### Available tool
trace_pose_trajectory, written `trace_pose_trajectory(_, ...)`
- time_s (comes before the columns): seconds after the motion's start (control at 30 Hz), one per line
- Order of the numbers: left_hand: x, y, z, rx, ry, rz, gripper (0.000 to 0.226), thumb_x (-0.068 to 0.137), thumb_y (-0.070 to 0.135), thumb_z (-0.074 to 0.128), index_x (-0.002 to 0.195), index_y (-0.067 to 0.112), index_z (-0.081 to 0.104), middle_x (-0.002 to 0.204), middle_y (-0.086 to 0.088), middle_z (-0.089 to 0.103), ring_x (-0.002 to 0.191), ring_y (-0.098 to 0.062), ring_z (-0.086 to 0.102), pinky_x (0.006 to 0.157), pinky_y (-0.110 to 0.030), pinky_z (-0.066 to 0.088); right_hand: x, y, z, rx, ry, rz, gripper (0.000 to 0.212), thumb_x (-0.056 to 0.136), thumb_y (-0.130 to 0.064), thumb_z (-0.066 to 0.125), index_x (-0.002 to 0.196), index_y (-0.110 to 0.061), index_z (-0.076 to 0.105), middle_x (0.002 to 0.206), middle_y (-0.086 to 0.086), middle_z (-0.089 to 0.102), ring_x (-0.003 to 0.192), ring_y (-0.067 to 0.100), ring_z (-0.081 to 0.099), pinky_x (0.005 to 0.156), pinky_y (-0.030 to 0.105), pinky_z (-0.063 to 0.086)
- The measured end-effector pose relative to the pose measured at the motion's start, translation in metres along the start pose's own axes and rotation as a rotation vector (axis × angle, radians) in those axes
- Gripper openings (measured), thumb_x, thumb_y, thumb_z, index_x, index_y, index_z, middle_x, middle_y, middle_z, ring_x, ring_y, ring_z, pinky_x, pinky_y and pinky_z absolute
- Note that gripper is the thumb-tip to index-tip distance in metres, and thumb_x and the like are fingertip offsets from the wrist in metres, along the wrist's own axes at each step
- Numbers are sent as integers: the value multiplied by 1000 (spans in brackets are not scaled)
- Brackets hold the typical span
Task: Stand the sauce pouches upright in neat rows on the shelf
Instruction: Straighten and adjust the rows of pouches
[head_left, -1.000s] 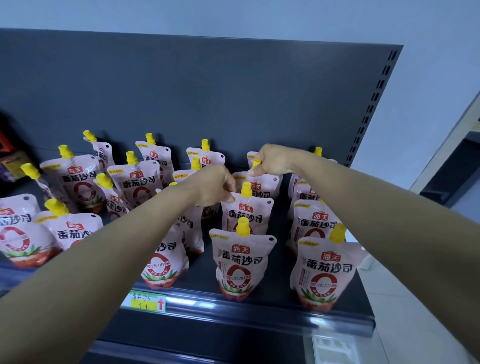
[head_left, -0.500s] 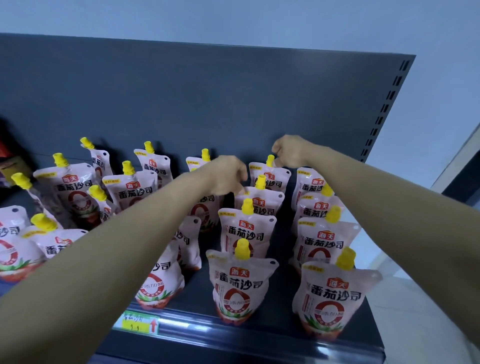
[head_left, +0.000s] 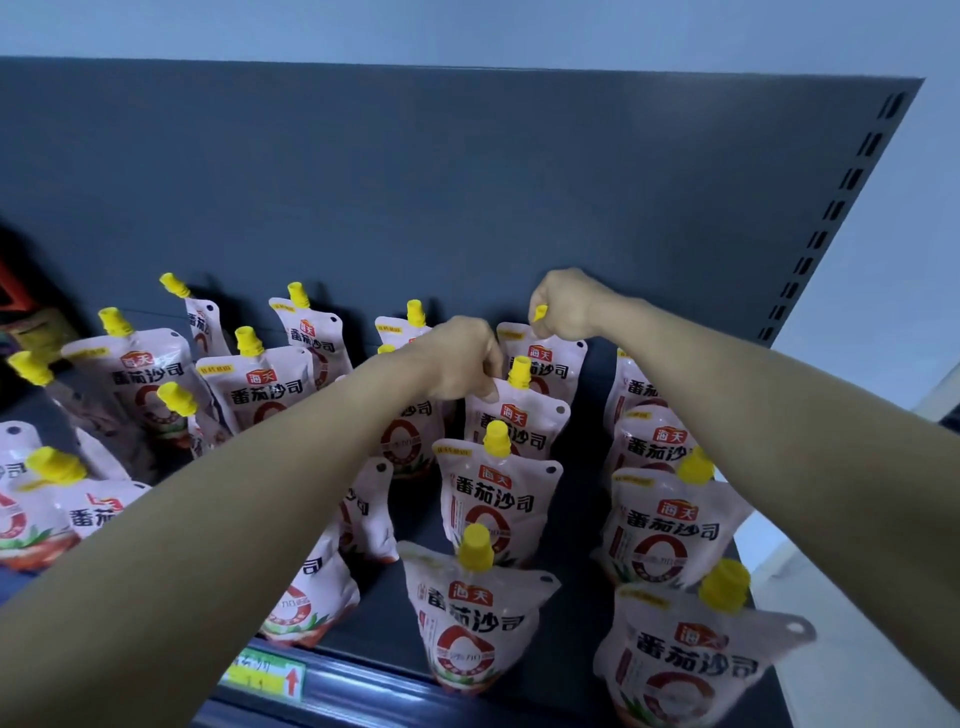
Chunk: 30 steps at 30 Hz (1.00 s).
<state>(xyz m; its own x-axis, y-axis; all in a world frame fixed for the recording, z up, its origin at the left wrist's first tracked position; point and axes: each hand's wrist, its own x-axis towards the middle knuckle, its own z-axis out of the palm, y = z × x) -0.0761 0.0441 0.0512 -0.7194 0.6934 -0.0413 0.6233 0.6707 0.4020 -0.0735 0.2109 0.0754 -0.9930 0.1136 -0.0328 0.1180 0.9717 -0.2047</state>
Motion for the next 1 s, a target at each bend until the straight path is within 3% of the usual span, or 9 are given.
trace_pose_trajectory(0.2, 2, -1, 0, 14, 17, -27, 30, 74, 14, 73, 52, 26, 57, 54, 13, 54, 57, -8, 50, 52, -20, 35, 1, -2, 6, 22, 26, -49, 9, 82, -10, 69, 90, -10, 72, 91, 8, 65, 76, 26, 59, 67, 30, 50)
trace_pose_trajectory(0.43, 3, 1, 1, 49, 41, -46, 19, 74, 15, 73, 62, 22, 61, 63, 3, 58, 69, -21, 56, 63, -25, 43, -8, -1, -3, 108, 26, -68, 22, 81, -22, 72, 95, -5, 71, 83, 7, 65, 75, 20, 55, 70, 28, 47)
trace_pose_trajectory(0.53, 0, 2, 0, 27, 24, -48, 18, 76, 16, 73, 63, 20, 62, 58, 6, 55, 63, -18, 52, 57, -22, 38, -17, 0, -14, 157, 78, -60, 19, 84, -16, 67, 93, 1, 71, 92, 12, 72, 77, 18, 57, 83, 35, 55)
trace_pose_trajectory(0.63, -4, 4, -1, 20, -13, -34, 19, 79, 16, 70, 63, 18, 61, 58, 7, 53, 65, -17, 51, 58, -22, 35, -29, -1, -25, 143, 106, -43, 20, 88, -14, 64, 96, 3, 70, 101, 15, 72, 79, 22, 60, 85, 31, 51)
trace_pose_trajectory(0.7, -6, 5, -3, 21, -41, -8, 10, 80, 16, 69, 71, 16, 66, 66, 3, 59, 72, -18, 54, 65, -23, 39, -38, -3, -30, 124, 113, -30, 24, 89, -13, 61, 97, 8, 68, 106, 20, 71, 87, 34, 63, 88, 33, 49)
trace_pose_trajectory(0.77, -9, 5, -7, 3, -45, 30, 7, 80, 14, 68, 85, 9, 71, 83, -4, 67, 83, -22, 60, 73, -27, 45, -48, -5, -34, 122, 126, -9, 22, 89, -14, 61, 97, 6, 69, 106, 18, 71, 84, 29, 63, 91, 36, 51)
trace_pose_trajectory(0.87, -18, 4, -18, -60, -22, 80, 13, 79, 9, 69, 91, 5, 70, 96, -9, 71, 94, -25, 64, 85, -32, 50, -60, -12, -37, 127, 131, 32, 16, 88, -14, 62, 94, -2, 71, 95, 12, 73, 77, 19, 63, 90, 34, 53)
trace_pose_trajectory(1.0, -41, -3, -44, -84, 39, 135, 14, 79, 9, 69, 93, 11, 70, 94, -4, 70, 85, -15, 63, 77, -22, 45, -71, -34, -39, 139, 130, 61, 16, 85, -12, 63, 96, -5, 73, 59, -10, 61, 68, 17, 64, 68, 21, 50)
